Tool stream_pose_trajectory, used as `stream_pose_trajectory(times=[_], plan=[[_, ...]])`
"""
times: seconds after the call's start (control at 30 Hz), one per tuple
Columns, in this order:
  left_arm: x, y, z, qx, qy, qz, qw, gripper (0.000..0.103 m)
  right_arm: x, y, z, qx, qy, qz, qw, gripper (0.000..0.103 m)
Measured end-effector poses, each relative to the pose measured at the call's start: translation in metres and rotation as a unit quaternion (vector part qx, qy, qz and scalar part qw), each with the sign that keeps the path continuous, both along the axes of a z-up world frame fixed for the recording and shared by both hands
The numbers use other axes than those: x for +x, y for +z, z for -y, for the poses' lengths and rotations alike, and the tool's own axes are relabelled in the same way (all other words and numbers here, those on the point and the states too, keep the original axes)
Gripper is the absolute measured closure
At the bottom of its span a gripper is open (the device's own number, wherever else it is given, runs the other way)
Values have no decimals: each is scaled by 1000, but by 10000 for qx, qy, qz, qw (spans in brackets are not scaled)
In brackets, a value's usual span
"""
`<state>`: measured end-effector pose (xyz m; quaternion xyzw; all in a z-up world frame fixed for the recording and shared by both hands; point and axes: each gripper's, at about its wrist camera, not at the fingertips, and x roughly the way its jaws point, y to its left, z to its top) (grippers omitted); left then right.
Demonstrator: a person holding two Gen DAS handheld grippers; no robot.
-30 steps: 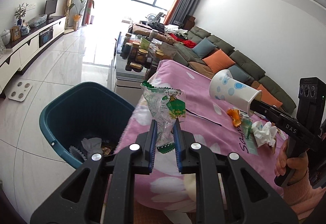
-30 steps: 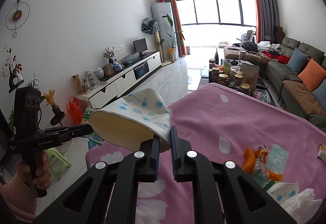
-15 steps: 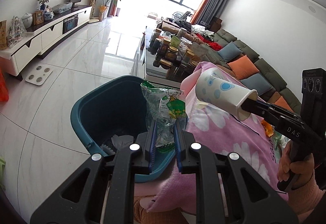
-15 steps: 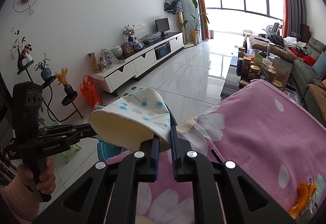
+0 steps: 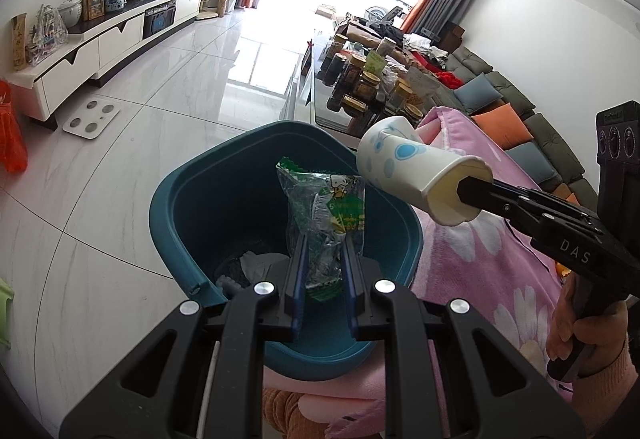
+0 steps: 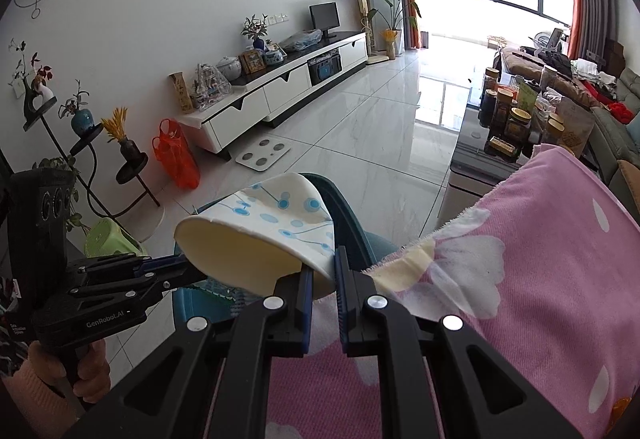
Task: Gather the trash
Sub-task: 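Drop the clear wrapper into the teal bin while the right gripper holds the cup, then return both tools to the table and close the left gripper on the white tissue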
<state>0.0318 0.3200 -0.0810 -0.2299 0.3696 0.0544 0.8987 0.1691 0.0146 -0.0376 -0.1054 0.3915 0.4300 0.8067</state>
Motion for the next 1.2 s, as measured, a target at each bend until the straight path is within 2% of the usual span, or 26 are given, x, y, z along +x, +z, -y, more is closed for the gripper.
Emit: stream_pose_trajectory(times=[0.23, 0.3, 0.37, 0.53, 0.73, 0.83, 1.0, 1.2], plan=[[14, -12, -5, -79, 102, -137, 9998, 86, 4, -14, -17, -167, -17, -205, 9996, 88], [19, -18, -3, -106, 143, -186, 9997, 85, 4, -15, -21, -187, -26, -208, 9996, 81], [23, -19, -2, -100, 182, -219, 9995, 80, 5, -16, -22, -176, -54, -222, 9996, 75], [24, -20, 2, -51, 206, -208, 9996, 79, 4, -13, -15, -70, -74, -221, 9997, 75], [12, -2, 15, 141, 128, 87, 9998, 65, -6, -2, 15, 195, -110, -219, 9995, 71], [3, 13, 28, 250, -47, 346, 9991, 58, -19, 10, 37, 384, -117, -99, 9991, 67], [-10, 36, 70, 394, -609, 709, 9948, 55, -40, 29, 84, 603, -188, 152, 9979, 61], [-12, 51, 137, 442, -1531, 961, 9825, 53, -58, 44, 154, 832, -693, 307, 9936, 60]])
